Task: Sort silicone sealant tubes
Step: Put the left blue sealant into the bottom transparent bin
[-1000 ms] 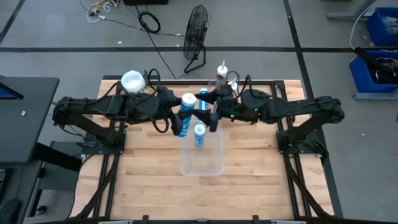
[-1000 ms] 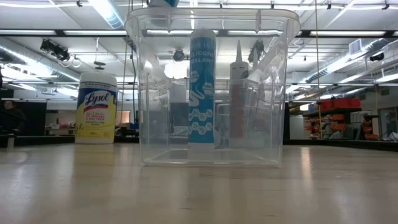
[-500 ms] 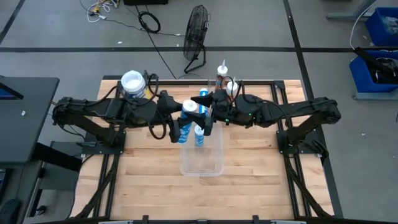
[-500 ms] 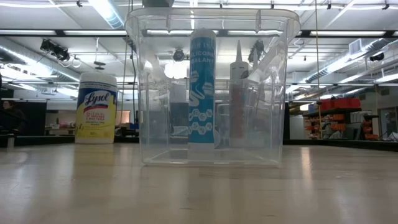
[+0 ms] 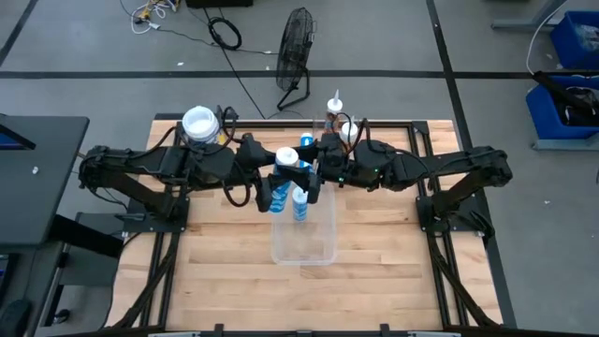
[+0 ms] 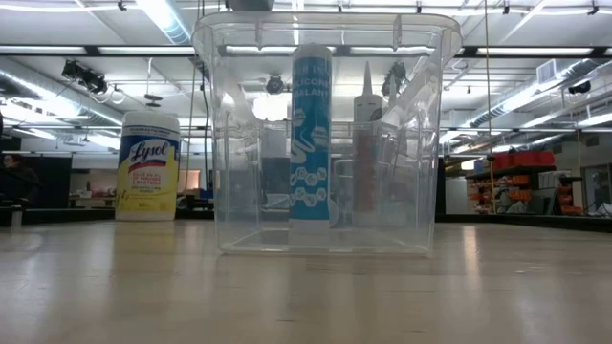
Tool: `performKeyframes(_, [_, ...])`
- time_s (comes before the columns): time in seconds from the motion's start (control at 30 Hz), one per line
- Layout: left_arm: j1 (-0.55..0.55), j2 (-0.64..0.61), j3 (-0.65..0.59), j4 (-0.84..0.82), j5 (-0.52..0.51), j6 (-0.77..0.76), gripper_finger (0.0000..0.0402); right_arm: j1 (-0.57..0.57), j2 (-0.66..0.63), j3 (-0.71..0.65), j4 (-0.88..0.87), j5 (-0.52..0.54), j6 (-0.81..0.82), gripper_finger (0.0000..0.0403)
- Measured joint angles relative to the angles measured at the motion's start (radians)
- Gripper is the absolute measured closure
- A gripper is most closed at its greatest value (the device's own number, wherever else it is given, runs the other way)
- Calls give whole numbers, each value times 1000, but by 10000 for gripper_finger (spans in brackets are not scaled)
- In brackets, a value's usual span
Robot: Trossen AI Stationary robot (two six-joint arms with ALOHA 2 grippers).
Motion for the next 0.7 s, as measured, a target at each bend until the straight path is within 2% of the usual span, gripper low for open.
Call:
performKeyframes(0.33, [0, -2, 0, 0, -3, -4, 173, -13, 0, 0, 18, -38, 11, 191])
performKeyframes(0.7, [-1, -1, 1, 28, -46, -11, 157, -15, -13, -1, 52, -49, -10, 191])
